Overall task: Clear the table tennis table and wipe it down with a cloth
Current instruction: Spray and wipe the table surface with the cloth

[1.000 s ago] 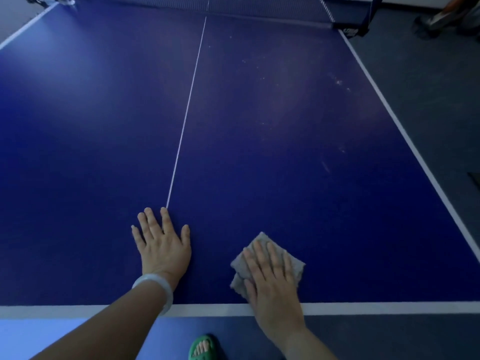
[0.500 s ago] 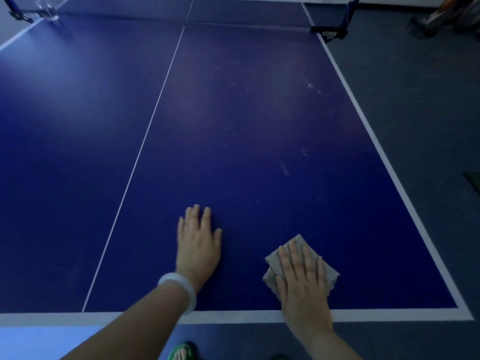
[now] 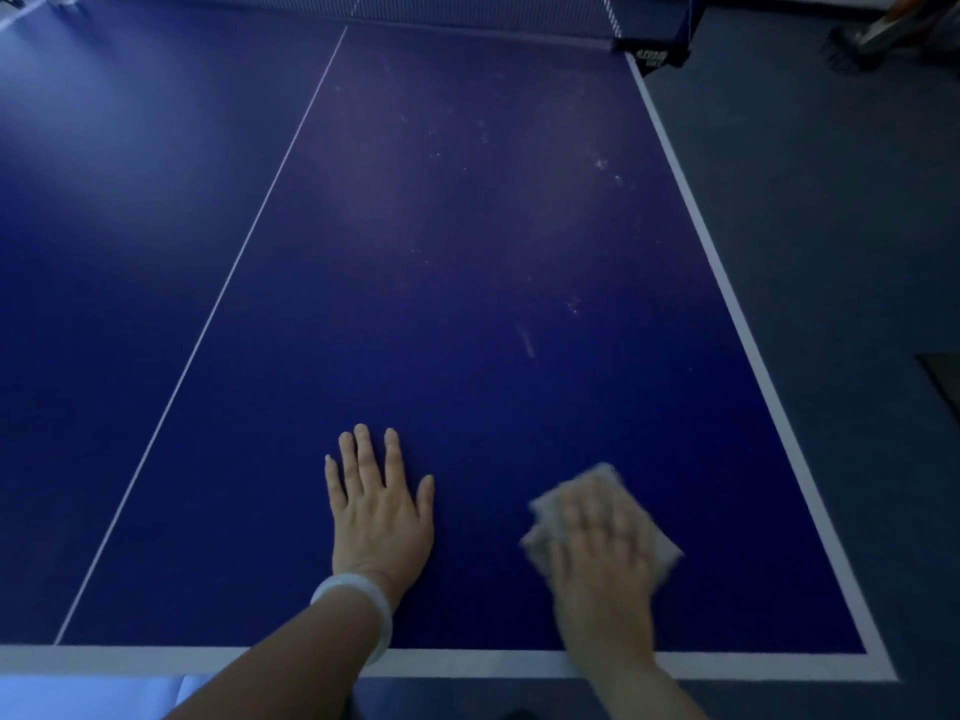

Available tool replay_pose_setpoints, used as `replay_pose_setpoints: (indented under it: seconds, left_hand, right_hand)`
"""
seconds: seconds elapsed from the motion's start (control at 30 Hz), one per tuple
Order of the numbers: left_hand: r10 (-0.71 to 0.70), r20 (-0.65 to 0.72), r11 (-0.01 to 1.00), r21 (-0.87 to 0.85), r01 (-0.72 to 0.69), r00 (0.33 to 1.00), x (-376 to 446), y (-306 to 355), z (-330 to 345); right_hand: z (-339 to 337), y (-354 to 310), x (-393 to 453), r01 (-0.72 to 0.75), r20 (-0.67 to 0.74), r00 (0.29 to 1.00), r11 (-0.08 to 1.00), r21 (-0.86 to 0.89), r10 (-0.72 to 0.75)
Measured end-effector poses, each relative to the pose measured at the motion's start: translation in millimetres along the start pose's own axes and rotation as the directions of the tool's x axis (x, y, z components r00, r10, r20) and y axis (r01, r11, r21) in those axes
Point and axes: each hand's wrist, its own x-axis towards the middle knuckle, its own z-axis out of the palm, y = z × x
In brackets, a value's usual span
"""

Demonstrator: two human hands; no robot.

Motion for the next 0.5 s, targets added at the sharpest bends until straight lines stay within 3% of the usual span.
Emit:
replay_pose_setpoints:
  seconds: [0.1,0.17,0.2,0.23,0.27,0.3,0.33,0.37,0.43,0.47,0.5]
  left_hand:
    - [0.000,-0.005,1.000,0.001,0.000,1.000,0,0,0]
    - [0.001,-0.022,1.000,-0.008,-0.002,1.000,1,0,1]
    - [0.002,-0.026,1.000,-0.009,-0.003,1.000,0,0,2]
    - [0.003,-0.029,1.000,-0.009,-0.003,1.000,1,0,2]
    - [0.003,-0.031,1.000,-0.009,-0.004,1.000,0,0,2]
    - [0.002,-0.031,1.000,-0.010,-0.002,1.000,0,0,3]
    - [0.000,-0.029,1.000,-0.009,0.000,1.000,0,0,2]
    - [-0.002,-0.027,1.000,-0.008,0.002,1.000,0,0,2]
    - [-0.005,-0.030,1.000,-0.008,0.005,1.000,0,1,1]
    - [-0.005,-0.031,1.000,-0.006,0.005,1.000,0,1,1]
    - [-0.005,-0.029,1.000,-0.003,0.004,1.000,0,1,0]
  right_hand:
    - [-3,16,24,0.426,-0.037,0.903,0.904,-0.040,-0.427]
    - [-1,59,42,0.428,-0.051,0.895,0.887,-0.172,-0.442]
    - [-1,84,51,0.298,-0.058,0.948,0.937,-0.182,-0.313]
    - [-2,106,58,0.083,-0.055,0.994,0.987,-0.136,-0.092]
    - [-7,118,62,-0.173,-0.056,0.984,0.984,-0.037,0.171]
    - [-9,119,65,-0.372,-0.051,0.925,0.925,0.079,0.377]
    - [-11,109,67,-0.478,-0.038,0.873,0.868,0.134,0.487]
    - [-11,92,66,-0.473,-0.061,0.873,0.871,0.130,0.484]
    - [-2,50,61,-0.217,-0.143,0.965,0.975,0.048,0.221]
    - [4,30,57,-0.002,-0.154,0.988,1.000,0.016,0.004]
    - [9,15,54,0.207,-0.146,0.968,0.978,-0.007,-0.206]
